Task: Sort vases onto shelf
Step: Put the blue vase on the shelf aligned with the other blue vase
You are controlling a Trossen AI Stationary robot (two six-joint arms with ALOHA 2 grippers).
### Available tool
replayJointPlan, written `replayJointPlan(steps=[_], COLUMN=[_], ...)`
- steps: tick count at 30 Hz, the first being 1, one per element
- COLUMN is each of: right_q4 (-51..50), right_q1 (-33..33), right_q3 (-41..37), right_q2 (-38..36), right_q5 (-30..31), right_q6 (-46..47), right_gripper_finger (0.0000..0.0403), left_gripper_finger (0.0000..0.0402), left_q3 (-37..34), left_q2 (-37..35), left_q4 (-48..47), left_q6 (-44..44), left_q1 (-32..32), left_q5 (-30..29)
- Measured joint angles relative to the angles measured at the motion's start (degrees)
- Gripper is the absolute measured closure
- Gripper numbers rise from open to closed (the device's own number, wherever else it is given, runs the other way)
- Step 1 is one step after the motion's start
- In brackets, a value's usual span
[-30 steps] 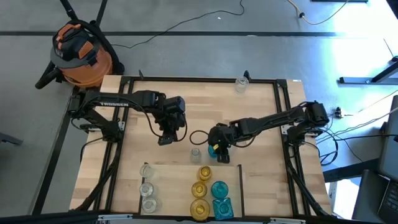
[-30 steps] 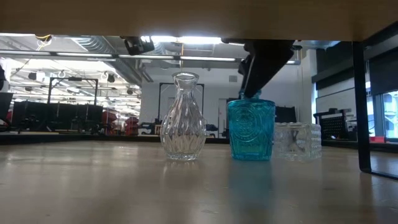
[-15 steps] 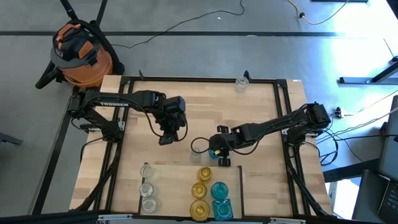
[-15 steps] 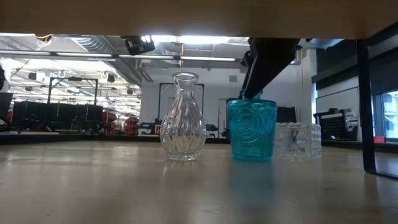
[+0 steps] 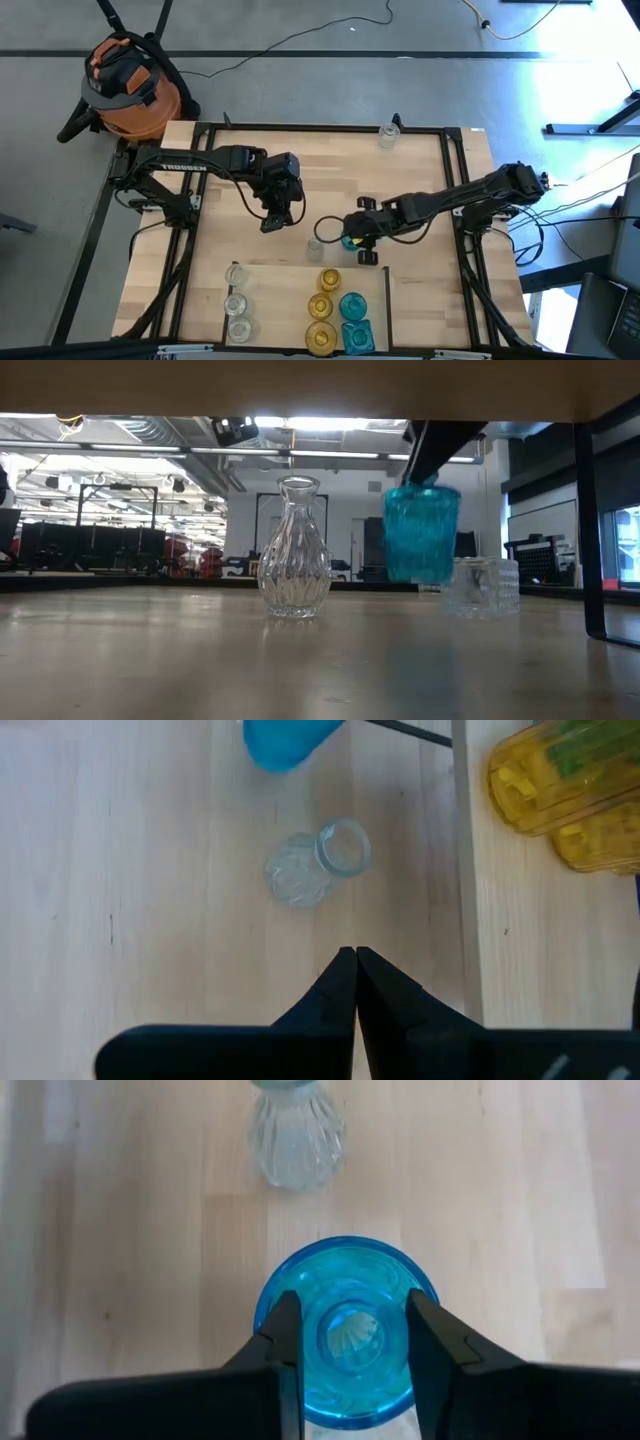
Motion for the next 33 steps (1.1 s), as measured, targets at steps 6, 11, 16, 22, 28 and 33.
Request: replayJointPlan(steps=[6, 11, 16, 22, 28, 33], right_q4=[-9.4, -14.7, -20.8, -21.9, -18.5, -17.3], right_q1=[0.0, 0.0, 0.9, 6.1, 12.2, 13.7], right_q3=[7.8, 15.7, 22.2, 24.5, 24.5, 24.6], right_q2=[-1.3, -1.4, -1.4, -1.4, -1.4, -0.9], right_q5=[2.5, 2.1, 1.1, -3.3, -1.9, -1.7], right_q6=[-1.4, -2.1, -2.4, -0.3, 2.8, 4.2], right_gripper_finger=[0.0319, 0.0319, 0.0319, 0.0319, 0.0319, 0.0319], left_gripper_finger=[0.0400, 0.0400, 0.0400, 0.0400, 0.0400, 0.0400], left_q3=[0.0, 0.0, 0.0, 0.0, 0.0, 0.0], left_q2=[0.0, 0.0, 0.0, 0.0, 0.0, 0.0], left_q4=[0.6, 3.1, 5.0, 5.0, 5.0, 6.1], left_q6=[-0.3, -1.6, -3.8, -6.0, -7.6, -7.9], left_q1=[-0.6, -1.4, -2.5, -5.0, -7.6, -8.9], left_q5=[-0.4, -1.4, -1.8, -4.3, -7.2, -7.4])
